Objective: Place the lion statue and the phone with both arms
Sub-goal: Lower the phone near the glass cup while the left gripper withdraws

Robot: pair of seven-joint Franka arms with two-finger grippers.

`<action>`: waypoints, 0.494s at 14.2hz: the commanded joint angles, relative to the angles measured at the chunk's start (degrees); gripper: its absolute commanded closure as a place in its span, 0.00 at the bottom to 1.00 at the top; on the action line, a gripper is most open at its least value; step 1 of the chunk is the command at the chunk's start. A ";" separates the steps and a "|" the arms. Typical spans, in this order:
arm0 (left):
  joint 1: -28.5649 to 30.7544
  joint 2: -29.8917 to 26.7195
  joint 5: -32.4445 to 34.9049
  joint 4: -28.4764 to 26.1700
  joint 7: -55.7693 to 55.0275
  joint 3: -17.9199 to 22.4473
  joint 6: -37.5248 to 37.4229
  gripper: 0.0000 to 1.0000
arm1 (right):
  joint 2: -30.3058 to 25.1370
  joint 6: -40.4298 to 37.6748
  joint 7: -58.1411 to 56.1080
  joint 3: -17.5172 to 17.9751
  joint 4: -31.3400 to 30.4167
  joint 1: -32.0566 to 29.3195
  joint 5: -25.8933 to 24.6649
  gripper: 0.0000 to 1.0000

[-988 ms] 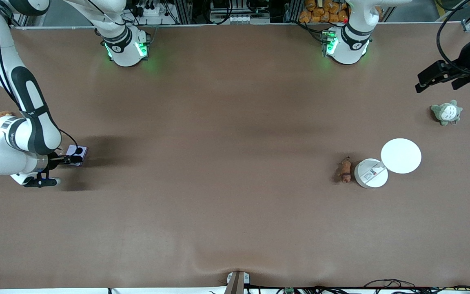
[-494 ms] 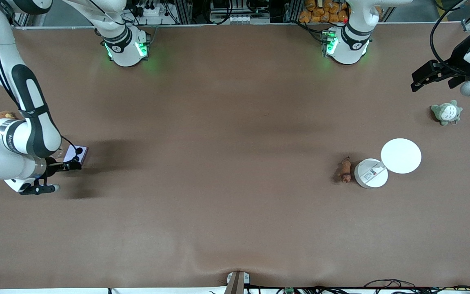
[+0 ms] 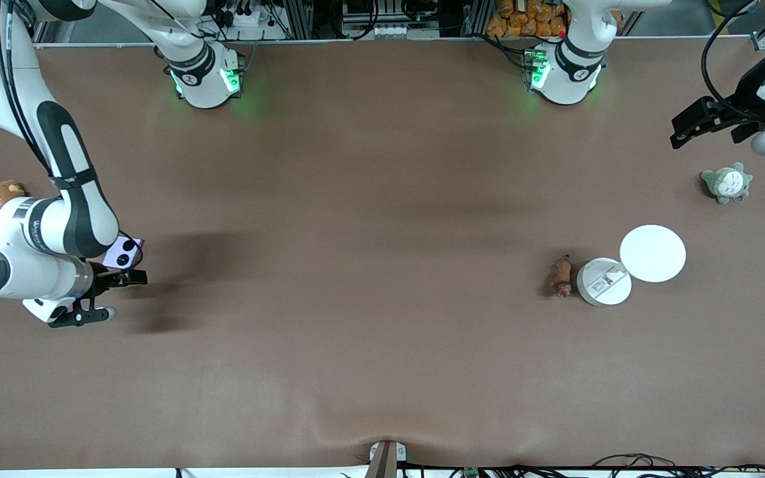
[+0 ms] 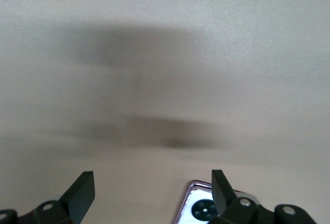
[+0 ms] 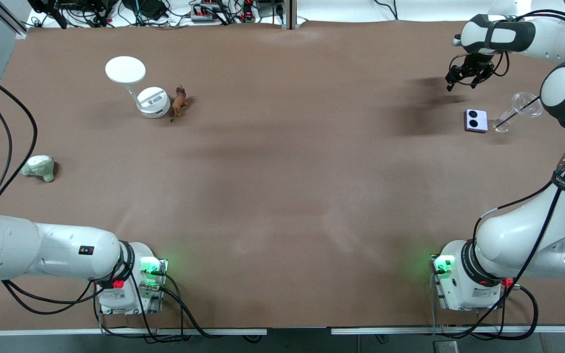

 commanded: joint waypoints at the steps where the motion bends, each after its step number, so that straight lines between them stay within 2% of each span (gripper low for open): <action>1: -0.11 0.03 1.12 0.63 -0.46 -0.09 -0.12 0.00 | -1.57 -2.36 4.69 1.02 0.13 0.95 0.13 0.00; 4: 0.07 -0.06 1.03 0.72 -0.46 0.00 -0.12 0.00 | -4.73 -5.34 14.88 4.70 0.31 1.31 0.13 0.00; 7: 0.24 -0.06 0.95 0.90 -0.46 0.17 -0.04 0.00 | -10.25 -9.64 23.16 8.49 0.04 1.57 0.05 0.00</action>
